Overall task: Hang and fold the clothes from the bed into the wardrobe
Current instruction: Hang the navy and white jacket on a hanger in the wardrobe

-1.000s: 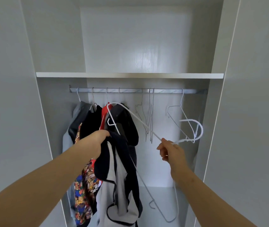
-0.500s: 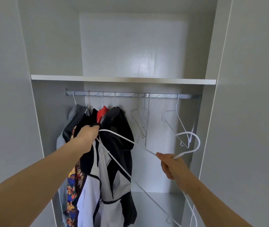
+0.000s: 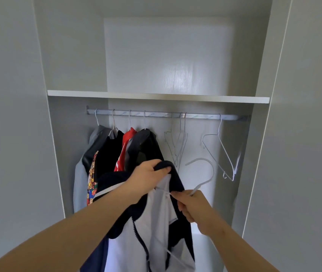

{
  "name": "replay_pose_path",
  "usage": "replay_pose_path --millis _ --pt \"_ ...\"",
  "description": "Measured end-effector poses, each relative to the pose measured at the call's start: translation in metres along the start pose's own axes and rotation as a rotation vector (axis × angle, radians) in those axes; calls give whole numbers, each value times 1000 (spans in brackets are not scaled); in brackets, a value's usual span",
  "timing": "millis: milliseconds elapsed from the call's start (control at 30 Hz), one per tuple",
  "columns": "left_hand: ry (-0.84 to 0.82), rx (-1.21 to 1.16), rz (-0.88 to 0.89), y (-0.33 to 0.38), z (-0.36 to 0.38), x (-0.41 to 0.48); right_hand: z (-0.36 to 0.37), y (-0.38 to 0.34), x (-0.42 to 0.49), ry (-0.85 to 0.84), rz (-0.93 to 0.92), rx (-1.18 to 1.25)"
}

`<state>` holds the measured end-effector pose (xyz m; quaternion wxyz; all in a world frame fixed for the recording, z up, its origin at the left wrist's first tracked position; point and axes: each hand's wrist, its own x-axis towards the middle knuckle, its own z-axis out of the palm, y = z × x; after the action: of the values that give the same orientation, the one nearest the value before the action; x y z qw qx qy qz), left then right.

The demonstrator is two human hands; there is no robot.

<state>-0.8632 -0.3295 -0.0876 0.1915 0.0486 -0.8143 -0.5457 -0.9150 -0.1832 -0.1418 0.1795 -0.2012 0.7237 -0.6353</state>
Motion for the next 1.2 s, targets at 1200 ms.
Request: replay_pose_path --millis 1200 --pt "405 -35 328 24 -34 2 3 18 -7 220 54 -484"
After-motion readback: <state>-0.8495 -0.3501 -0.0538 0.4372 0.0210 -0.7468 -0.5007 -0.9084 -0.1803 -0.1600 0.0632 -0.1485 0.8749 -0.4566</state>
